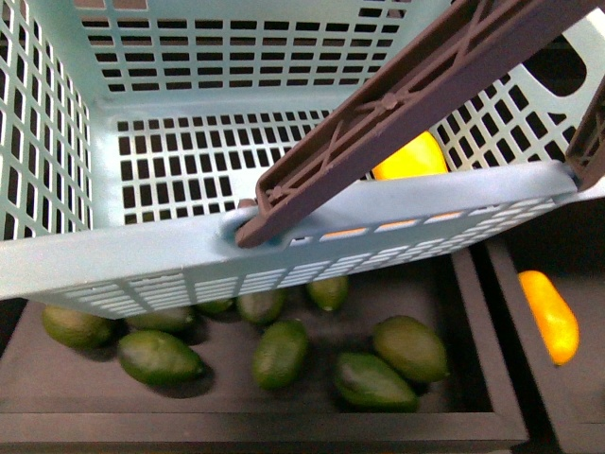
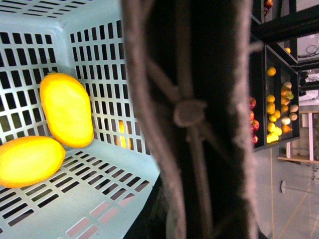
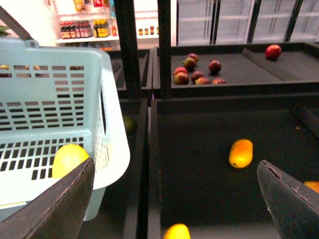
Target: Pick lemon and mango into basket
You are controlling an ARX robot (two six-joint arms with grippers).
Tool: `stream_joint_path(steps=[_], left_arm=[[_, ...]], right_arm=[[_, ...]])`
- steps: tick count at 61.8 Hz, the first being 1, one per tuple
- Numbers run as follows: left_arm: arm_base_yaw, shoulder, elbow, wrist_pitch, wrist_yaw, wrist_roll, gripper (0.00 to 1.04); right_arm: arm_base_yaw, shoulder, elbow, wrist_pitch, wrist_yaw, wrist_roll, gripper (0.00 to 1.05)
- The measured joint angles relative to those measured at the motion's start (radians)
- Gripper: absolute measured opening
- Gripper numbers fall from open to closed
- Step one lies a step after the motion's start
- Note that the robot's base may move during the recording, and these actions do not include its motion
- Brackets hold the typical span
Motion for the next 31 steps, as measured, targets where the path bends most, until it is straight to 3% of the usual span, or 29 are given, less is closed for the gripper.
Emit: stream_joint_path(steps=[31], left_arm=[[-0.001, 0.0, 0.0, 0.0, 0.008, 0.003, 0.05]], right_arm=[[0.0, 0.0, 0.0, 0.0, 0.0, -0.001, 0.96]])
